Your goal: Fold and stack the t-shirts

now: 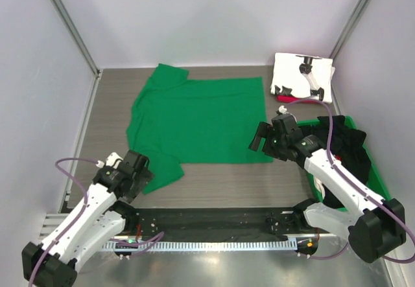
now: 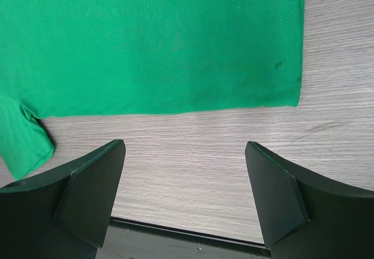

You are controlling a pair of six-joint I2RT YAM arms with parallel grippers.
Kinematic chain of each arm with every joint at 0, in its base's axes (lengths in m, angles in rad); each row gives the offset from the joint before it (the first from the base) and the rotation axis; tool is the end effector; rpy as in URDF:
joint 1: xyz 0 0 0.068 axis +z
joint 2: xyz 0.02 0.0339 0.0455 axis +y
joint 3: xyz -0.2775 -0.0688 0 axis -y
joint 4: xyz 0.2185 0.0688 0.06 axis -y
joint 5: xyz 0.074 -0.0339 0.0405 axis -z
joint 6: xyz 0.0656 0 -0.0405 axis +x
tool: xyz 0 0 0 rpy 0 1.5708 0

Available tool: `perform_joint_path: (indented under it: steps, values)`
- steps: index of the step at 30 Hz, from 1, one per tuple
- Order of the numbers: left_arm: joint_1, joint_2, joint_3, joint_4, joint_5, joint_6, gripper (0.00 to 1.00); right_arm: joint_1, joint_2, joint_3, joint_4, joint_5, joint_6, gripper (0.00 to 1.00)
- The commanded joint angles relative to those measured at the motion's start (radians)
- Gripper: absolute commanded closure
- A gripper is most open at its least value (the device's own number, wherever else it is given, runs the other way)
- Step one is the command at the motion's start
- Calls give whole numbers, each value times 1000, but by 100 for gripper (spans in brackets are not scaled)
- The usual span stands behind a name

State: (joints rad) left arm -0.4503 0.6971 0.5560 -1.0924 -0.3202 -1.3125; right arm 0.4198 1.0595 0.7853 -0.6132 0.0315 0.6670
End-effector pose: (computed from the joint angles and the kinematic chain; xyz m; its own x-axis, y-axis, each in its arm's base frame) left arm 0.0784 -0.0150 0.1917 -0.5258 -0.7651 -0.3717 -0.7398 0.6269 -0.2441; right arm 0.1825 0.0792 0.2459 -0.7971 0.3213 -0.5112 0.1323 0.9190 0.3714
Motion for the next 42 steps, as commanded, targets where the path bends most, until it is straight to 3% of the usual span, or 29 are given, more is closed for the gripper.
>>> perform_joint_path:
  steps: [1,13,17,23,26,27,28,35,42]
  values:
    - [-4,67,-65,95,-33,-105,23,5,-13,9,17,4,23,10]
    - [-5,117,-169,258,-74,-93,52,5,2,-11,13,28,3,10]
    - [-5,122,-174,272,-86,-83,55,-6,13,-14,-34,137,22,7]
    - [-4,125,-180,293,-95,-70,63,-99,10,-35,-65,134,77,5]
    - [-5,124,-188,316,-91,-50,81,-119,5,-52,-71,156,98,5]
    - [-5,124,-188,337,-88,-31,95,-121,8,-61,-74,163,100,5]
    - [-4,124,-185,339,-85,-27,100,-121,11,-64,-76,177,101,5]
    - [-4,73,-99,299,-95,36,100,-127,82,-121,-37,200,112,10]
    - [-5,2,-70,232,-105,45,100,-150,220,-129,104,142,79,27]
